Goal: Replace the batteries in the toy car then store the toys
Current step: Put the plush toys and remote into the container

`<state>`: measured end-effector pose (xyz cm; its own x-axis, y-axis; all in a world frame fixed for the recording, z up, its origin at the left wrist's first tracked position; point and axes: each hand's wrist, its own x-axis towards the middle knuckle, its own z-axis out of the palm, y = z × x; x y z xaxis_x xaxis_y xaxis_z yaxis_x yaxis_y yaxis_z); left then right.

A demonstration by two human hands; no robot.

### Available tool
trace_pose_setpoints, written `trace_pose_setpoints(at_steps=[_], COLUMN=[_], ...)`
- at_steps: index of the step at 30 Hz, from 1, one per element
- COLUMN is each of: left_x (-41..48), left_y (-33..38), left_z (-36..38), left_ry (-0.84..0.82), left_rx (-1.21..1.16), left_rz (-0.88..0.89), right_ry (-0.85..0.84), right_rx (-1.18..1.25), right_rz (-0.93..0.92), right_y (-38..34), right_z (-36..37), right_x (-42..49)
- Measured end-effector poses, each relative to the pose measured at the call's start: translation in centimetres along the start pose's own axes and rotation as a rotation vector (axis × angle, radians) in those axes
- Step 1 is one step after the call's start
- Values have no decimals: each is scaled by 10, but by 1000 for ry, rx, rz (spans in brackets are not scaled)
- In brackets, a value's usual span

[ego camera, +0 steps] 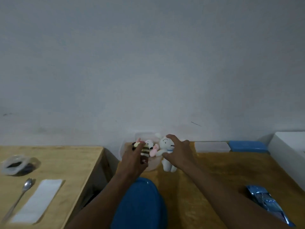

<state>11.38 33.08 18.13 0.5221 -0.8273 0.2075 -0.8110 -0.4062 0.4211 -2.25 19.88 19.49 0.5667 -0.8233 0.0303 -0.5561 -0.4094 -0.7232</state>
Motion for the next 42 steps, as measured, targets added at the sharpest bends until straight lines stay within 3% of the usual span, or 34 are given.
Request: trace_pose_setpoints(at_steps=[6,14,19,25,29,42], left_x=[62,109,122,128,129,123], left_y=[-62,-110,-115,-124,-126,-127], left_z=[-23,1,29,47,50,49], left_ry=[-48,-170,-315,-454,-496,-474], left_rx=[8,-50,-34,-16,-59,-35], left_rz=[27,27,7,-27,-26,23], right_ry=[68,46,-27,-249,-321,-302], right_rx=[-4,-102,-170,-224,-249,-265], right_rz=[15,87,140,196,229,153], right_y=[-50,-49,-27,-6,1,8], right_z=[43,99,125,144,158,162], right_x=[52,101,119,125,129,126])
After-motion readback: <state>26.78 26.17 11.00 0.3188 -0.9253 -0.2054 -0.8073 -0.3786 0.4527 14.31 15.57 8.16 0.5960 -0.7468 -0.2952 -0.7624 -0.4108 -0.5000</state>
